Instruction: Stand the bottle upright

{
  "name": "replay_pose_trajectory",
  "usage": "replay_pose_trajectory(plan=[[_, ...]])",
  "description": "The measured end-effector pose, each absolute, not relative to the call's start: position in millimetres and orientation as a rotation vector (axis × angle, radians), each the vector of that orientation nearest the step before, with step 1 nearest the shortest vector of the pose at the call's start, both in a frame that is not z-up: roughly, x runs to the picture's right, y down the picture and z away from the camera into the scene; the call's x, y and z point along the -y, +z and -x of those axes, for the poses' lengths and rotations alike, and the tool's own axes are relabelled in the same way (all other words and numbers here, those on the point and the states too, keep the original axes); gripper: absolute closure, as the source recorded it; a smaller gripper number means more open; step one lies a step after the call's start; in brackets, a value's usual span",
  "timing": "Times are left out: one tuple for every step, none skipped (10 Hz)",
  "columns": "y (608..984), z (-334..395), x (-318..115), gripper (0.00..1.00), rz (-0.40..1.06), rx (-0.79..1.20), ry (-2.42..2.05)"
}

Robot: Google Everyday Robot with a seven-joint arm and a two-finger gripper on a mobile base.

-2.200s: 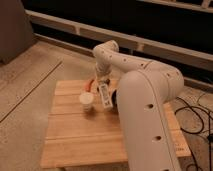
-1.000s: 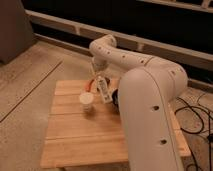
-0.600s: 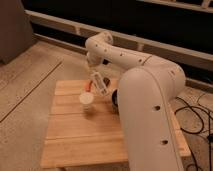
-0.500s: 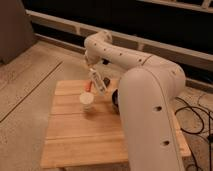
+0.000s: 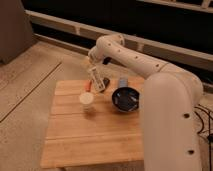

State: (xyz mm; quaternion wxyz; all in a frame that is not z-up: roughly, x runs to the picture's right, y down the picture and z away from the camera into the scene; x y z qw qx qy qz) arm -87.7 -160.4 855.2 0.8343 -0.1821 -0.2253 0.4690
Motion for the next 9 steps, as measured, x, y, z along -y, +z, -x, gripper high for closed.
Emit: replay_pose_trajectory(plan=[[855.6, 87.9, 154.8, 1.00, 0.407, 0.509, 0.982], [856.8, 88.5, 149.9, 1.00, 0.428, 0.535, 0.965], [858.3, 89.8, 143.9, 1.00, 0.456, 0.568, 0.926], [858.3, 91.0, 142.4, 1.00, 0.466, 0.583, 0.905], [859.2, 93.0, 139.9, 1.00, 0.484, 0.601, 0.863], [859.6, 94.9, 138.6, 1.00, 0.493, 0.607, 0.838], [859.5, 97.7, 137.9, 1.00, 0.498, 0.611, 0.827], [859.4, 97.5, 138.2, 1.00, 0.497, 0.611, 0.827], [859.4, 96.2, 138.3, 1.00, 0.496, 0.611, 0.829]])
